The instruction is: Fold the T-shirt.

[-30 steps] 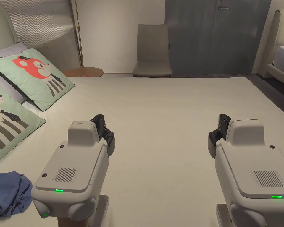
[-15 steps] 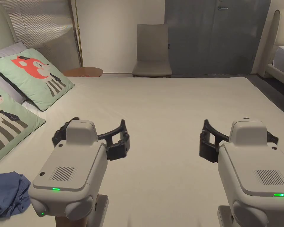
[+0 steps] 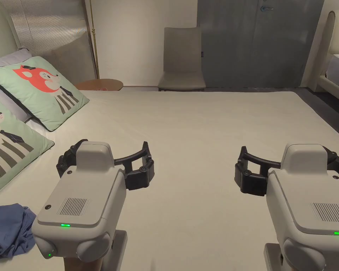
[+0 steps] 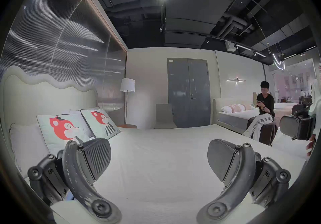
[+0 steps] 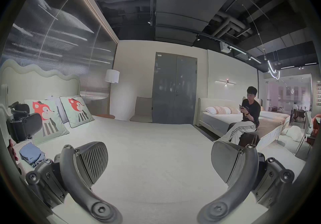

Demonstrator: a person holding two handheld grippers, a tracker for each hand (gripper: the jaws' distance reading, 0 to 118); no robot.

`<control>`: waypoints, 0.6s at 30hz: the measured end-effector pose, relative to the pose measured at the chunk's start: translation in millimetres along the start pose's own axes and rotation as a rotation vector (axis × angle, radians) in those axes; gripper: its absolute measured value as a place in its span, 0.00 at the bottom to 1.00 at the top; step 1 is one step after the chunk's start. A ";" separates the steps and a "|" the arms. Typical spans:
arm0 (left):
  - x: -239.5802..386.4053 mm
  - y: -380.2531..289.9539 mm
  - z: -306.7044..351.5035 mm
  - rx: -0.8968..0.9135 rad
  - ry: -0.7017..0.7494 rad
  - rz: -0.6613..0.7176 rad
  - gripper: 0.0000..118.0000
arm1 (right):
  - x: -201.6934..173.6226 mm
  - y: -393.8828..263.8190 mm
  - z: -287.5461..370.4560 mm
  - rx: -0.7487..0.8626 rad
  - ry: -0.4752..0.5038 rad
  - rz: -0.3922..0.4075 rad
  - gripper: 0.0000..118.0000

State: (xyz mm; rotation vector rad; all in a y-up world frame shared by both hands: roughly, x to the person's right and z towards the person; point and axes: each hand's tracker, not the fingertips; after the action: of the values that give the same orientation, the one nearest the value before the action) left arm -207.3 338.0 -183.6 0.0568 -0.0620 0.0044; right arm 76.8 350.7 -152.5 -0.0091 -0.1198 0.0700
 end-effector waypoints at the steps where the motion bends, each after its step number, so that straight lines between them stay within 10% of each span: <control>1: 0.4 0.2 0.8 0.001 0.003 -0.002 0.94 | 0.2 0.0 -0.1 0.000 0.000 -0.001 0.99; 18: -2.1 -1.2 -0.1 0.001 0.008 -0.007 0.94 | -0.9 1.5 1.0 0.009 0.001 0.008 0.99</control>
State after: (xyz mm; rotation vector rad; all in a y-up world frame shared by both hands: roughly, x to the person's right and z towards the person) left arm -209.4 336.8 -183.9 0.0582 -0.0542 -0.0026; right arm 75.7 352.2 -151.6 -0.0002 -0.1183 0.0789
